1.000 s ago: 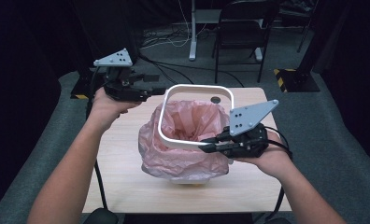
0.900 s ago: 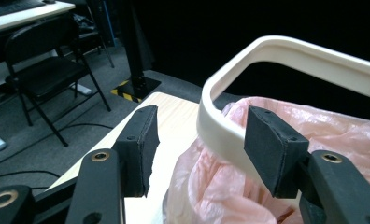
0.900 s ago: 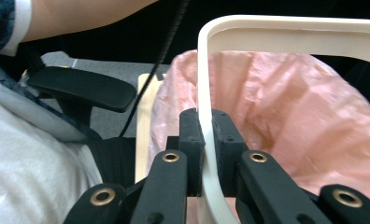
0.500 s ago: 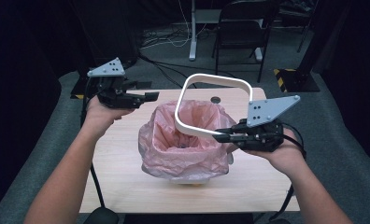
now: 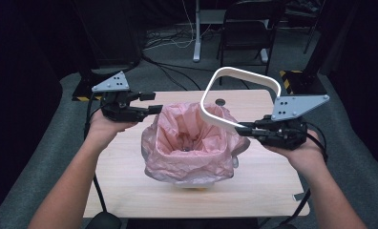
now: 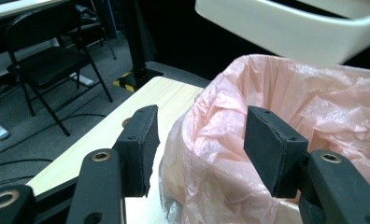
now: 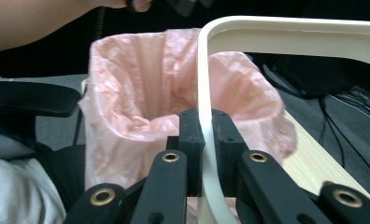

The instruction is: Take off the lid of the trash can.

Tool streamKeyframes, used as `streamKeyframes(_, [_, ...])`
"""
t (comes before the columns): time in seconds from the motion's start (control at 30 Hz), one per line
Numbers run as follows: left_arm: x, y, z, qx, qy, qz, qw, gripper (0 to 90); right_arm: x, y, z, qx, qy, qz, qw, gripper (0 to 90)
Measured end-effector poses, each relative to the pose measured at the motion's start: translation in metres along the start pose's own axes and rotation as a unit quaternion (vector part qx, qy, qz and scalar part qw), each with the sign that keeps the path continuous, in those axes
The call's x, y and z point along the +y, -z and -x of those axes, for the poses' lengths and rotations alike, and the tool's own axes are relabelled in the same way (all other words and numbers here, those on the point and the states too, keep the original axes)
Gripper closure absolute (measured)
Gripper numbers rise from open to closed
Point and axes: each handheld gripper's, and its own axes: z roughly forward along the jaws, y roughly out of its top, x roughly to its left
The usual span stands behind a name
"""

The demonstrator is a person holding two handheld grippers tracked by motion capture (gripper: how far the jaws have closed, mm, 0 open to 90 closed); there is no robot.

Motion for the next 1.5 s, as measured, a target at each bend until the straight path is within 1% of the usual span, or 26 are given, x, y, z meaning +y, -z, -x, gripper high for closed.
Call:
streamKeyframes(0.1, [-0.002,-0.002,0.002,-0.002,-0.003,-0.002,1.0,44.7,-0.003,0.004,0.004,-0.015,-0.006,-0.002,0.9999,84.3])
streamKeyframes(0.23, [-0.004,-0.004,0.005,-0.005,-0.003,-0.001,1.0,44.7,-0.008,0.009,0.01,-0.032,-0.013,-0.001,0.9994,84.3])
streamKeyframes(0.43, [-0.006,-0.005,0.008,-0.013,-0.003,0.002,0.9999,44.6,-0.018,0.015,0.018,-0.059,-0.029,-0.003,0.9979,84.3])
streamKeyframes(0.57, [-0.007,-0.006,0.01,-0.017,-0.007,0.002,0.9998,44.6,-0.027,0.019,0.025,-0.077,-0.045,-0.001,0.996,84.3])
streamKeyframes(0.8, [-0.012,-0.006,0.011,-0.02,-0.004,0.003,0.9998,44.5,-0.046,0.019,0.036,-0.106,-0.067,-0.004,0.9921,84.3])
streamKeyframes(1.0, [-0.015,-0.006,0.011,-0.02,-0.001,0.004,0.9998,44.5,-0.058,0.018,0.042,-0.125,-0.076,-0.009,0.9892,84.3])
streamKeyframes(1.03, [-0.017,-0.006,0.011,-0.02,-0.001,0.004,0.9998,44.5,-0.062,0.017,0.043,-0.13,-0.078,-0.01,0.9883,84.3])
streamKeyframes(1.3, [-0.019,-0.008,0.013,-0.023,-0.002,0.003,0.9997,44.5,-0.08,0.009,0.046,-0.143,-0.091,-0.019,0.9854,84.3])
streamKeyframes(1.5, [-0.02,-0.008,0.014,-0.023,-0.004,0.004,0.9997,44.6,-0.096,0.003,0.047,-0.148,-0.105,-0.017,0.9832,84.2])
